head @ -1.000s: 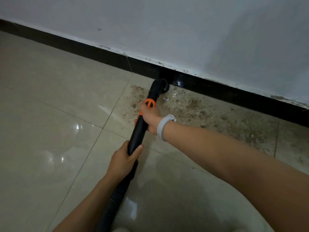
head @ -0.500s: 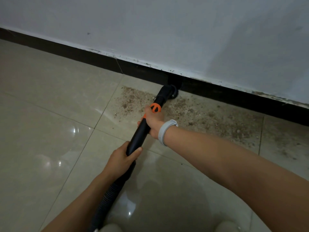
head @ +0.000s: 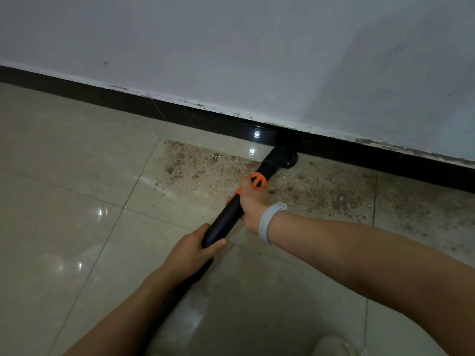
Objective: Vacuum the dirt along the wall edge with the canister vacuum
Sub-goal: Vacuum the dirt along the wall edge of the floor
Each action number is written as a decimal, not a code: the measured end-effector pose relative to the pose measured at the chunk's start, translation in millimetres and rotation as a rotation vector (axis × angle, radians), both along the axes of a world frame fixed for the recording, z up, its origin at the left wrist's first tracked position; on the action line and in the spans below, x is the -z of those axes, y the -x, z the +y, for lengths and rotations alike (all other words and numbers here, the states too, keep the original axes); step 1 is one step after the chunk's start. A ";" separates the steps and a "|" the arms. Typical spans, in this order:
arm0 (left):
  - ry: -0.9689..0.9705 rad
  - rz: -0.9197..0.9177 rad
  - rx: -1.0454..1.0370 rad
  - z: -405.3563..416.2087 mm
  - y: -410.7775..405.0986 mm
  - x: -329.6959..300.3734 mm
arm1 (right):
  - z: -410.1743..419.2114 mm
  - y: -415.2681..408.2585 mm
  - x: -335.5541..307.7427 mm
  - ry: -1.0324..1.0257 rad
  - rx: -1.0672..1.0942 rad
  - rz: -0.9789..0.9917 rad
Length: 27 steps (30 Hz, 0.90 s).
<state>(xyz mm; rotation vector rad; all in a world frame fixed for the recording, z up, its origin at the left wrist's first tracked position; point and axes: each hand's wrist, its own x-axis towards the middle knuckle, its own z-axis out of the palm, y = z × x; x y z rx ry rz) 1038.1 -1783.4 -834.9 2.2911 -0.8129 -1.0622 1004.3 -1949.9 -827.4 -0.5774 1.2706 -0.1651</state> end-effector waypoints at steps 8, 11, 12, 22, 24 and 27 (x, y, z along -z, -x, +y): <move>0.004 -0.152 -0.104 9.7 -6.0 -7.8 | 5.4 -15.2 -6.3 -0.029 -0.048 -0.048; -0.006 -0.182 -0.177 24.0 -13.4 -10.4 | 20.7 -35.8 -10.8 -0.033 -0.116 -0.074; -0.008 -0.191 -0.207 30.0 -16.1 -10.7 | 27.3 -43.9 -12.4 -0.030 -0.144 -0.081; -0.006 -0.273 -0.550 96.0 -57.7 -16.0 | 101.5 -140.4 -26.6 -0.043 -0.405 -0.172; 0.011 -0.277 -0.596 105.3 -64.5 -16.2 | 113.3 -156.5 -29.1 -0.042 -0.465 -0.186; 0.030 -0.254 -0.666 114.6 -77.0 -16.6 | 128.0 -176.8 -33.4 -0.008 -0.544 -0.175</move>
